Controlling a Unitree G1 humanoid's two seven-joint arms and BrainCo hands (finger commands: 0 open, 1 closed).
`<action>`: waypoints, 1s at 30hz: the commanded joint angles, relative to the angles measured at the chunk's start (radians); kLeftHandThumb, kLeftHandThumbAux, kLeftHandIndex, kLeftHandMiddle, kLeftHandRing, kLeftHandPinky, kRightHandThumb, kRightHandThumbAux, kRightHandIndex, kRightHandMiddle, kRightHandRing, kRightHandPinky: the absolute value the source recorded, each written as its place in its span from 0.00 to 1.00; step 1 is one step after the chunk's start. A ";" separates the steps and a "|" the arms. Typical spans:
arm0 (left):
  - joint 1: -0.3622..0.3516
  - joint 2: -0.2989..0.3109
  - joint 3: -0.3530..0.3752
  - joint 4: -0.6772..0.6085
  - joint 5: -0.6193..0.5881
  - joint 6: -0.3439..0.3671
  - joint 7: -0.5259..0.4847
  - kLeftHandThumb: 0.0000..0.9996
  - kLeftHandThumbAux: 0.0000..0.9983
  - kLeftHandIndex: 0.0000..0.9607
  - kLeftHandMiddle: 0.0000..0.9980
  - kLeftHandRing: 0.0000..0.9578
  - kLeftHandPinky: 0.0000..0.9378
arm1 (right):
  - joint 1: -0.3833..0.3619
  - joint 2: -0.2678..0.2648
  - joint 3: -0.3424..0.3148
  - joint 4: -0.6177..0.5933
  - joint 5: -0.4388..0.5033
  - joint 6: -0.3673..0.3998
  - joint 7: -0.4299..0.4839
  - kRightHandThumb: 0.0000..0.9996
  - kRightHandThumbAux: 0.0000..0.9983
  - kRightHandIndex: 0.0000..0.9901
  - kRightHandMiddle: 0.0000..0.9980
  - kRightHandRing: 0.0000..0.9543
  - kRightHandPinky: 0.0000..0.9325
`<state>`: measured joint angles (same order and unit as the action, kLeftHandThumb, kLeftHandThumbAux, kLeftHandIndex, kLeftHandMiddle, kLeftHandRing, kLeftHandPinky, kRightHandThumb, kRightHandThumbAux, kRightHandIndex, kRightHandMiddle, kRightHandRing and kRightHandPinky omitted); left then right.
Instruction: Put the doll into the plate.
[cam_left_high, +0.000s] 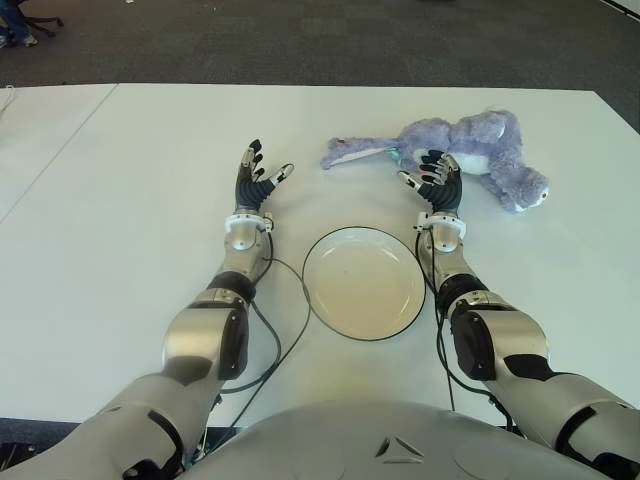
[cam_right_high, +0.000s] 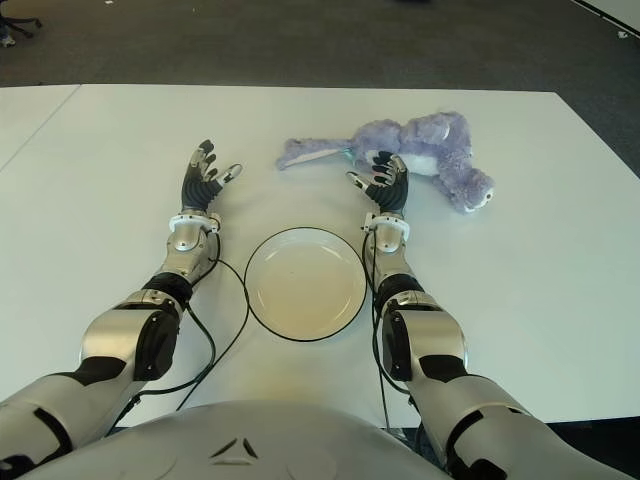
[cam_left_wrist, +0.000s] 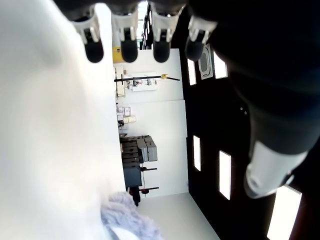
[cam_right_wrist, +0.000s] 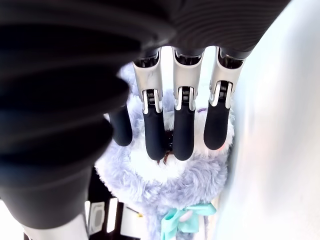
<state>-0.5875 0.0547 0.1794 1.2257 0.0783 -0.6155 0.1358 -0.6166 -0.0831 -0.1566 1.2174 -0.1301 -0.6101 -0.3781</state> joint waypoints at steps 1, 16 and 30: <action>0.204 -0.028 0.003 0.127 0.004 0.129 0.019 0.00 0.69 0.01 0.06 0.05 0.06 | 0.236 0.047 -0.003 0.131 0.001 0.068 0.009 0.00 0.85 0.26 0.29 0.32 0.34; 0.204 -0.027 -0.004 0.128 0.011 0.130 0.019 0.00 0.63 0.00 0.04 0.04 0.03 | 0.227 0.052 -0.017 0.127 0.012 0.048 0.008 0.00 0.89 0.27 0.30 0.33 0.35; 0.202 -0.024 0.003 0.128 0.001 0.137 -0.001 0.00 0.65 0.00 0.03 0.03 0.05 | 0.113 0.093 -0.009 0.041 0.001 -0.164 -0.125 0.00 0.82 0.25 0.29 0.31 0.31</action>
<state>-0.5853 0.0591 0.1784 1.2258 0.0790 -0.6145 0.1467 -0.6205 -0.0678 -0.1785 1.2143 -0.1160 -0.6808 -0.4449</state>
